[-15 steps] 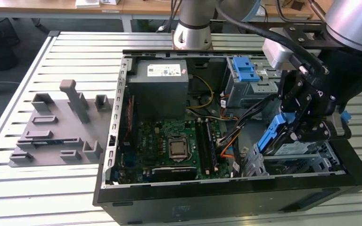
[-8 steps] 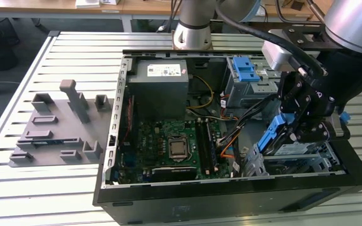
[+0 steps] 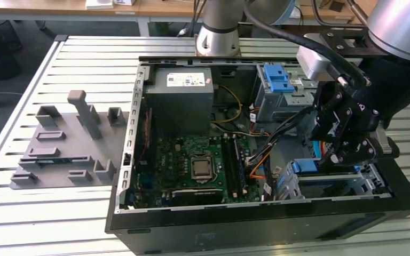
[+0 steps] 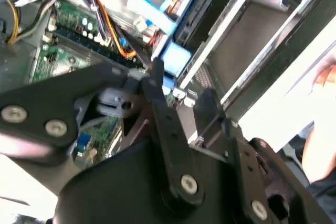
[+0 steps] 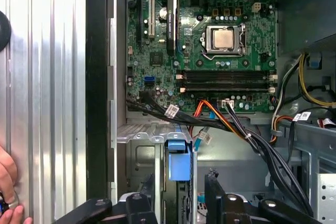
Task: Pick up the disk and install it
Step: 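Insert the disk into the insertion slot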
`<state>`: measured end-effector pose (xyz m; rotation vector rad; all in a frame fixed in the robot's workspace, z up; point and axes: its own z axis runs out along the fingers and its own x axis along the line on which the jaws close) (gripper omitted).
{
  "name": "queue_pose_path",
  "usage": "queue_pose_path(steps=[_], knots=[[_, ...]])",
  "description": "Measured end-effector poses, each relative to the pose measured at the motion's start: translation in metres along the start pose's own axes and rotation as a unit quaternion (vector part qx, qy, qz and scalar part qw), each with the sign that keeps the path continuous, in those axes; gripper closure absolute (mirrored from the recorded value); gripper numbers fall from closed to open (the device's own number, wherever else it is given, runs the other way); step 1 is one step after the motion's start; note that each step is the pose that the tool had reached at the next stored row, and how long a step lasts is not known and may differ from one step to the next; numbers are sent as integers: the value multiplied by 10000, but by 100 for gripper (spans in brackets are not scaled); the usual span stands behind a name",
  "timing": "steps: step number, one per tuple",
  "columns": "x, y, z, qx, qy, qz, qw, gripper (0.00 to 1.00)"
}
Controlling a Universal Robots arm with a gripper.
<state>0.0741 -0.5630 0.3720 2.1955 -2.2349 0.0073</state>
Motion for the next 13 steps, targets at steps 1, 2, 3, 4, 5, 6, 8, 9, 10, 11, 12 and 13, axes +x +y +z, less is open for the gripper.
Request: queue_pose_path(steps=[1,2,3,4,5,6,8,9,10,11,12,13], knots=[[0,0,0,0,0,0,10000,50],[0,0,1,0,0,0,10000,50],[0,0,2,0,0,0,10000,50],[-1,0,7,0,-1,0,10000,50],[0,0,11,0,-1,0,10000,50],[0,0,16,0,-1,0,10000,52],[0,0,31,0,-1,0,10000,58],[0,0,40,0,-1,0,10000,64],[0,0,48,0,0,0,10000,69],[-1,0,58,0,-1,0,10000,69],[-1,0,65,0,0,0,10000,75],[-1,0,70,0,0,0,10000,81]])
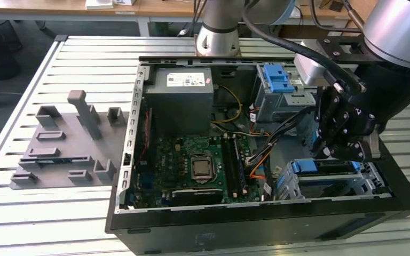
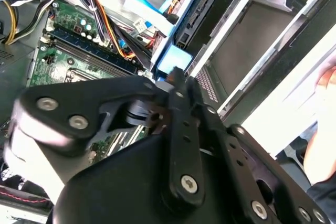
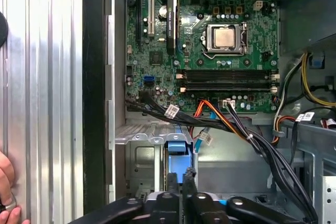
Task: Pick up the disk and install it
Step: 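Insert the disk into the insertion slot, then insert the first disk wire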
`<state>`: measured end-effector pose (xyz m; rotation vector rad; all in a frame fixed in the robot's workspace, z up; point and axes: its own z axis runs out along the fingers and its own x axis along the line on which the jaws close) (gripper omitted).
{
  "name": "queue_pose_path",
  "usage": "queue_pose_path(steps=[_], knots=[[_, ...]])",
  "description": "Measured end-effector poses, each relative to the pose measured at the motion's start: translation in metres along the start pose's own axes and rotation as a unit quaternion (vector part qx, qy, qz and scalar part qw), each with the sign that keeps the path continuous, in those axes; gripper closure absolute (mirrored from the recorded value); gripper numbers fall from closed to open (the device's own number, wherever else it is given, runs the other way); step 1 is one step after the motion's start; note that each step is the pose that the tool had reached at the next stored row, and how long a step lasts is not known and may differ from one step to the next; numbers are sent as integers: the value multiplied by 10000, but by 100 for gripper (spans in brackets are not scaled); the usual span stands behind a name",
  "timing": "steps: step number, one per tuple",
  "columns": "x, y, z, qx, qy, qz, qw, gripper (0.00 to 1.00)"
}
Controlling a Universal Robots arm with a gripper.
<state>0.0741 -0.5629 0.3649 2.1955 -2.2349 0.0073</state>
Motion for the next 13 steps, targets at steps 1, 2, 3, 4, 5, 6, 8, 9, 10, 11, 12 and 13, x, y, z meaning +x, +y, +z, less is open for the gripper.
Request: queue_pose_path(steps=[1,2,3,4,5,6,8,9,10,11,12,13], knots=[[0,0,4,0,0,0,10000,81],[0,0,6,0,1,0,10000,87],[0,0,7,0,1,0,10000,89],[0,0,7,0,1,0,10000,89],[0,0,8,0,1,0,10000,89],[0,0,9,0,0,0,10000,89],[0,0,10,0,0,0,10000,89],[0,0,10,0,0,0,10000,89],[0,0,11,0,0,0,10000,89],[0,0,11,0,0,0,10000,89],[0,0,11,0,0,0,10000,89],[0,0,11,0,0,0,10000,89]])
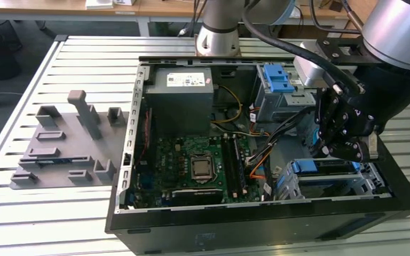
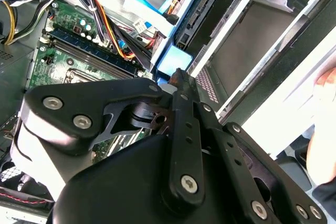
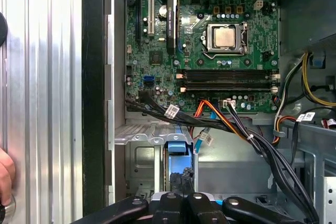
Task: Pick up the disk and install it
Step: 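Insert the first disk wire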
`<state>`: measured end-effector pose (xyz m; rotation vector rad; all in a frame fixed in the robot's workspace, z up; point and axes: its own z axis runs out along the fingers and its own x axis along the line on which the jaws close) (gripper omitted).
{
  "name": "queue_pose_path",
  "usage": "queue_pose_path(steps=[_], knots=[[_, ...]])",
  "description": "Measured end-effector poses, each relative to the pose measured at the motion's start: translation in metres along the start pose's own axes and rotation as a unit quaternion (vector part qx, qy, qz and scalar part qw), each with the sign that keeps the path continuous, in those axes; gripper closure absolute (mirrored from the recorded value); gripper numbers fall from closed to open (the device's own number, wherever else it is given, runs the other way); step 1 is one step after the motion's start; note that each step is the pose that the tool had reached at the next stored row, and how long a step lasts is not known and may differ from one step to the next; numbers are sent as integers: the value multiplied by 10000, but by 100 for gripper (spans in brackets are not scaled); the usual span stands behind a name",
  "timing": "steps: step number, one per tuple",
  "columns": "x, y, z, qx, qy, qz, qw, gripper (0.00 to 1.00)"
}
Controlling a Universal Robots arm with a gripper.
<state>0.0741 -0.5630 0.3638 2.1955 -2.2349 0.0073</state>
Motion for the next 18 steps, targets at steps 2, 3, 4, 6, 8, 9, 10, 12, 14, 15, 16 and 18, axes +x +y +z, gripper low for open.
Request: queue_pose_path(steps=[2,3,4,6,8,9,10,12,14,15,16,18], knots=[[0,0,1,0,0,0,10000,89],[0,0,1,0,0,0,10000,89],[0,0,1,0,0,0,10000,89],[0,0,2,0,0,0,10000,89],[0,0,2,0,0,0,10000,89],[0,0,2,0,0,0,10000,89],[0,0,2,0,0,0,10000,89],[0,0,3,0,0,0,10000,89],[0,-21,4,0,-1,0,10000,89],[0,-40,3,0,-1,0,10000,89],[-1,-58,2,0,0,0,10000,89],[-2,-98,3,-2,0,0,10000,89]])
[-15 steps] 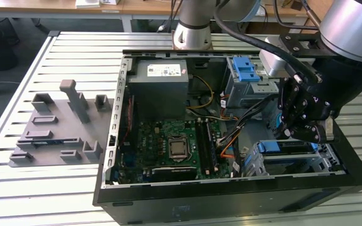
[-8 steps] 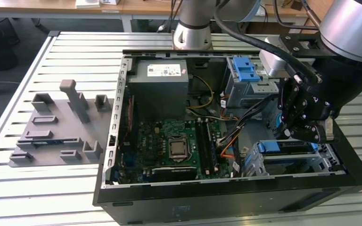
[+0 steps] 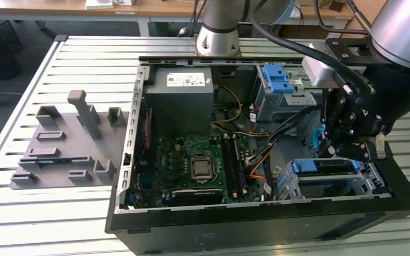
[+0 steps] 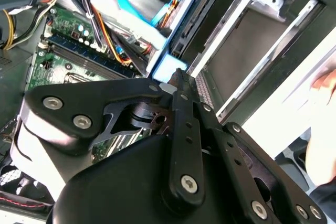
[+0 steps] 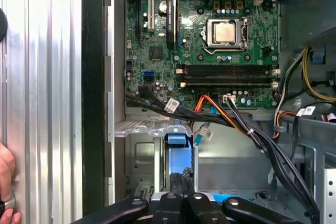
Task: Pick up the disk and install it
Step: 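Insert the first disk wire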
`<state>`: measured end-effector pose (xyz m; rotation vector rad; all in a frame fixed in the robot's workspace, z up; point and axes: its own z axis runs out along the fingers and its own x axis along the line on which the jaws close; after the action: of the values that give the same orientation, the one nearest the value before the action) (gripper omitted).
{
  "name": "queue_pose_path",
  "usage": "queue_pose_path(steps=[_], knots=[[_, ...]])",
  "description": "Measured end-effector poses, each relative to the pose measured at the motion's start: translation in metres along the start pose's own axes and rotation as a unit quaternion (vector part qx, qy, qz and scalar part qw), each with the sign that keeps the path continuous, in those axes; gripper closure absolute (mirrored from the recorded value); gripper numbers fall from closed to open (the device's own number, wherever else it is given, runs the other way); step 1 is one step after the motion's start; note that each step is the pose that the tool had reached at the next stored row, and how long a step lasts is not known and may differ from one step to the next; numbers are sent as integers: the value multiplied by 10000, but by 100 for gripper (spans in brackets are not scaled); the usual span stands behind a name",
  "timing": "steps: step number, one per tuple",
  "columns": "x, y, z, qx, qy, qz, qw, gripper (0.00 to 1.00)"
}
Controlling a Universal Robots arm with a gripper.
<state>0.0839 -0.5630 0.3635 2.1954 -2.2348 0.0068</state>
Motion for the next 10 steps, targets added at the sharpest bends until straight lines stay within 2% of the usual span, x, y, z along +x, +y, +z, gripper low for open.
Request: queue_pose_path(steps=[10], knots=[[-4,-233,-1,-11,1,0,10000,89]])
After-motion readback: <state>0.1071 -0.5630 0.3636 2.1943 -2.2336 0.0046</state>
